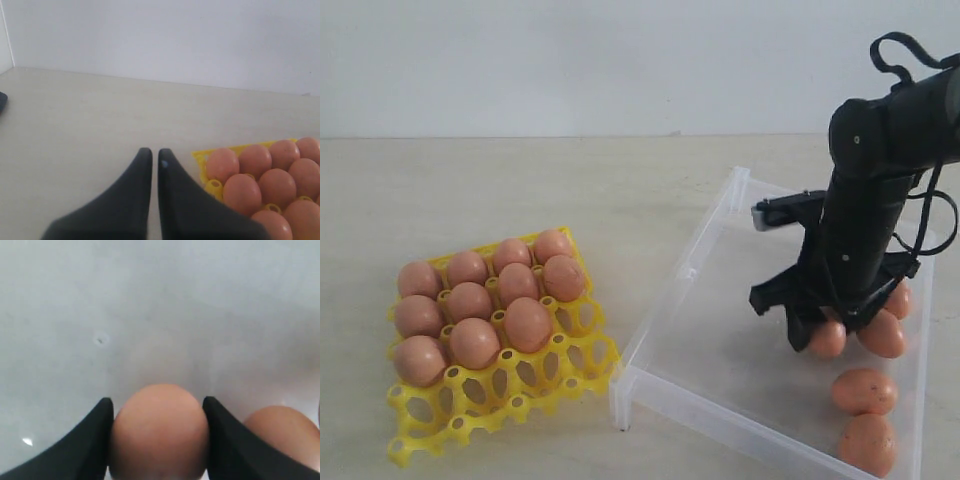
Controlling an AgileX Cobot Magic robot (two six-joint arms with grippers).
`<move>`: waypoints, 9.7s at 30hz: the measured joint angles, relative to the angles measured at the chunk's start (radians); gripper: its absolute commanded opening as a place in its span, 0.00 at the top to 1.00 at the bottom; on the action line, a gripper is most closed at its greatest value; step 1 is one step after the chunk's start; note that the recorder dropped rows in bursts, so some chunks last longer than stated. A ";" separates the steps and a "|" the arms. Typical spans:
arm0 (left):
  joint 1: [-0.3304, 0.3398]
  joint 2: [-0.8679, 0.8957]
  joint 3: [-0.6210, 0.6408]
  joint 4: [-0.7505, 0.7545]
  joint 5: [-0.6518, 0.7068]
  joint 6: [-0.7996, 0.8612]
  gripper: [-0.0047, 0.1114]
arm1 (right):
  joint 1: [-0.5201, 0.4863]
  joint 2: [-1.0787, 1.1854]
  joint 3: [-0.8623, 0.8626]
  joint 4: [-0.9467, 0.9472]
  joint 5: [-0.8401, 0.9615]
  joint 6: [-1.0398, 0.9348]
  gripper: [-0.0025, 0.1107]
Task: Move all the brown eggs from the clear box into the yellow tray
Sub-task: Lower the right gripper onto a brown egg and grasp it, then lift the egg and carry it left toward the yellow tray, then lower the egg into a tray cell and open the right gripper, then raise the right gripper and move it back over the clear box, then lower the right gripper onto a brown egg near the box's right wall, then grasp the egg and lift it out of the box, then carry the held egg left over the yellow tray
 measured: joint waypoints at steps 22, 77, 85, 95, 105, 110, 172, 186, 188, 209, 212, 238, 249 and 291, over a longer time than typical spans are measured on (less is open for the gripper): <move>0.000 0.000 0.000 0.000 0.000 0.000 0.92 | 0.486 -0.348 0.464 0.486 -1.723 0.125 0.98; 0.000 0.000 0.000 0.000 0.000 0.000 0.92 | 0.318 0.082 0.120 -1.307 -1.385 1.305 0.98; 0.000 0.000 0.000 0.000 0.000 0.000 0.92 | 0.318 0.082 0.120 -1.307 -1.383 1.303 0.92; 0.000 0.000 0.000 0.000 0.000 0.000 0.92 | 0.318 0.082 0.120 -1.307 -1.389 1.310 0.46; 0.000 0.000 0.000 0.000 0.000 0.000 0.92 | 0.318 0.069 0.120 -1.307 -1.389 1.337 0.44; 0.000 0.000 0.000 0.000 0.000 0.000 0.92 | 0.318 0.032 0.120 -1.307 -1.388 1.342 0.44; 0.000 0.000 0.000 0.000 0.000 0.000 0.92 | 0.100 0.022 -0.246 -0.362 0.330 0.104 0.44; 0.000 0.000 0.000 0.000 0.000 0.000 0.92 | 0.060 0.039 -0.246 -0.340 0.330 0.113 0.44; 0.000 0.000 0.000 0.000 0.000 0.000 0.92 | 0.046 0.039 -0.246 -0.325 0.330 0.115 0.44; 0.000 0.000 0.000 0.000 0.000 0.000 0.92 | 0.026 0.040 -0.122 -0.324 0.292 0.079 0.44; 0.000 0.000 0.000 0.000 0.000 0.000 0.92 | 0.026 0.040 -0.122 -0.326 0.251 0.088 0.44; 0.000 0.000 0.000 0.000 0.000 0.000 0.92 | 0.010 0.138 -0.131 -0.341 0.276 0.169 0.95; 0.000 0.000 0.000 0.000 0.000 0.000 0.92 | 0.008 0.123 -0.129 -0.343 0.242 0.167 0.98; 0.000 0.000 0.000 0.000 0.000 0.000 0.92 | 0.777 -0.072 -0.122 -0.007 -1.112 0.279 0.98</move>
